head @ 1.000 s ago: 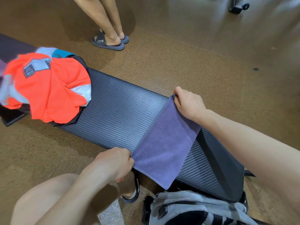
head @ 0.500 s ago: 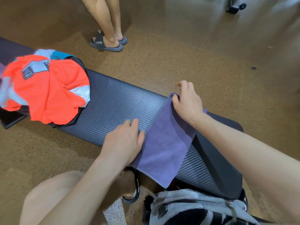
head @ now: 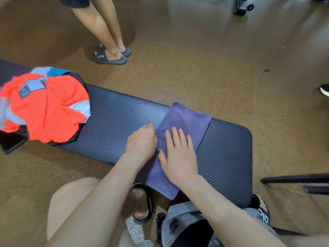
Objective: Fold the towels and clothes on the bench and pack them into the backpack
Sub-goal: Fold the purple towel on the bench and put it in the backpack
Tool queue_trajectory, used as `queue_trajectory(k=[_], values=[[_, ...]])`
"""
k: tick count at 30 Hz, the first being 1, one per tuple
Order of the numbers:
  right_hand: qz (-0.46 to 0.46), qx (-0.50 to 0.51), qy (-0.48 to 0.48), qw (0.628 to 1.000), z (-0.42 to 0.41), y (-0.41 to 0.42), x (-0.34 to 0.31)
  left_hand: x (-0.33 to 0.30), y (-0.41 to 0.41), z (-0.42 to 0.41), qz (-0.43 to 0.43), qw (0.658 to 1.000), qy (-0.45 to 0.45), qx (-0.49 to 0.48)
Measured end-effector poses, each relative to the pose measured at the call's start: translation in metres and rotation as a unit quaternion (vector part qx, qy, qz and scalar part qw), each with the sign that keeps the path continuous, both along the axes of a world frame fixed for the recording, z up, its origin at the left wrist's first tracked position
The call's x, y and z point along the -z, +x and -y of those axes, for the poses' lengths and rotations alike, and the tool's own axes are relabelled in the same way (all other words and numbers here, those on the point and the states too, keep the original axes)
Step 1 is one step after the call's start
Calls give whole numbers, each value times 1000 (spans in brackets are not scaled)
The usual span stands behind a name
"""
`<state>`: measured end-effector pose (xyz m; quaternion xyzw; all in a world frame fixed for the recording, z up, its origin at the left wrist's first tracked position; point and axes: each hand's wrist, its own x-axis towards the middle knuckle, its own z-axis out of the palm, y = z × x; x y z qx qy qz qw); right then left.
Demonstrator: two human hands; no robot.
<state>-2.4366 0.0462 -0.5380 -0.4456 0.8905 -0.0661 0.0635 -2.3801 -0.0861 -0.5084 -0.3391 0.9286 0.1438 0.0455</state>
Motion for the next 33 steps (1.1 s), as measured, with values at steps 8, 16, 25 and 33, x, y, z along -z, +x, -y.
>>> queue_trajectory(k=[8, 16, 25, 33], values=[[-14, -30, -26, 999, -29, -10, 7, 7, 0, -3, -3, 999, -44, 9], [-18, -38, -54, 998, -41, -12, 8, 5, 4, -20, -24, 990, -135, 28], [-66, -292, -41, 953, -80, 36, -9, 7, 13, -13, -46, 991, -121, 30], [-183, -270, -67, 943, -88, 25, 26, -9, 68, -41, 75, 995, -53, -47]])
